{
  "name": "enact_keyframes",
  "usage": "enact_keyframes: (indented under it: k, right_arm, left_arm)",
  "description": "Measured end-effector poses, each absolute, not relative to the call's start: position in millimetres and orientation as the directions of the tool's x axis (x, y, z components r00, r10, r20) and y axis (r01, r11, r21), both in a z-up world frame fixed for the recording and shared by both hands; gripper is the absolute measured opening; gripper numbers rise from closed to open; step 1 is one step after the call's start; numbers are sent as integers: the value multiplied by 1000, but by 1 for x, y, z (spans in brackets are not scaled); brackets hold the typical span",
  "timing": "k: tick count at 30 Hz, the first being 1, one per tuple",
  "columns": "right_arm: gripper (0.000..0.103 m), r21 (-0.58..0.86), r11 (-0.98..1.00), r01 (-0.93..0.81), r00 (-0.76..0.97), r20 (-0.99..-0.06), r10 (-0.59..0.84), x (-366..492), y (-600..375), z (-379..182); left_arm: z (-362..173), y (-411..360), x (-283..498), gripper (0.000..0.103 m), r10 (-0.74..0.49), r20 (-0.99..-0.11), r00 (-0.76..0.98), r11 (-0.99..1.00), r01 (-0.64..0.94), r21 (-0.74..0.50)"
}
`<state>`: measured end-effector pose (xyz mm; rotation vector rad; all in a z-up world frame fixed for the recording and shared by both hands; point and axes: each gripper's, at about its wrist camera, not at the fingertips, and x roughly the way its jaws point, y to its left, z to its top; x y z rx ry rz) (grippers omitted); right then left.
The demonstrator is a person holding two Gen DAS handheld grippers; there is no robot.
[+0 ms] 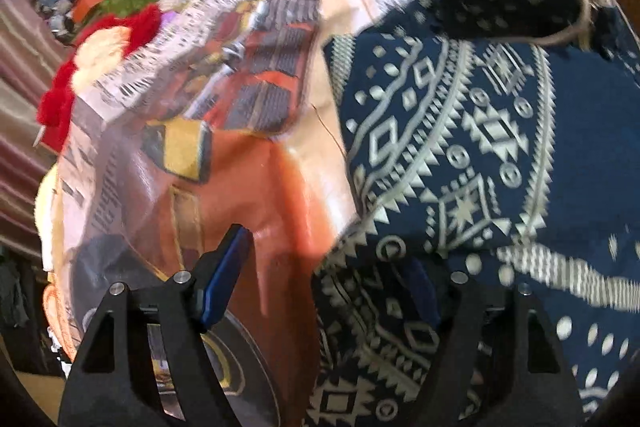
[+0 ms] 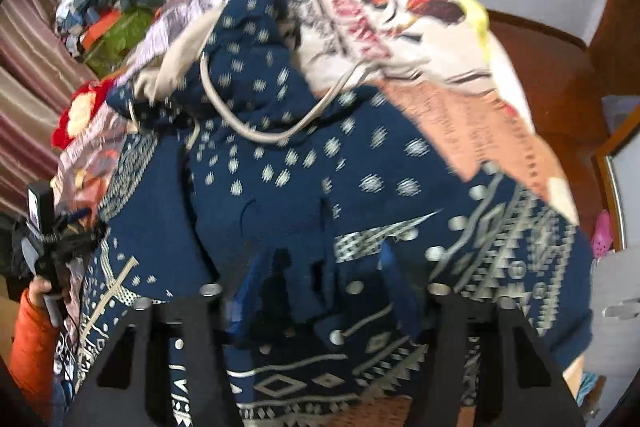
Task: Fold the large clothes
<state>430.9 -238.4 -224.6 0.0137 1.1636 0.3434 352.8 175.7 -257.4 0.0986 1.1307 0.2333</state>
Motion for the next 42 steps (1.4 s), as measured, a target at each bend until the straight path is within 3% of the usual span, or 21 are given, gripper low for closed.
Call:
enact_keyframes:
  k: [5,10,17,23,27,30,38,42]
  right_arm:
    - [40,122,945,-302,388,-890,239,430,-226,-224]
    - [40,115,927,-356,459,-843,281,435,-222,-198]
    - [40,53,913,-406,389,-893,225,448,-202,-229]
    - [40,132,913,-385,358,-891,280,450,-214,-235]
    - [16,130,897,-423,353,-888,295,440,-208,-235]
    - [10,74,893,-445,400,-875,272,433,-201,-229]
    - [8,18,929,-371,566,-789,241,434,-211,-186]
    - [8,21,951,-309,541,-818,194,448,-226,-194]
  left_arm:
    - [-256,175,361,74,378,-826,419,926,-188,328]
    - [-254,185,358,74,360,-828,430,931,-220,290]
    - [-254,181,356,74,352,-833,427,935,-195,295]
    - [-253,182,355,74,312,-846,432,949,-181,257]
    - [-251,181,353,74,296,-849,437,954,-174,243]
    - [-250,182,354,74,298,-848,438,953,-183,240]
    - [-248,186,356,74,301,-847,437,950,-216,226]
    - [-249,184,356,74,304,-850,429,950,-204,237]
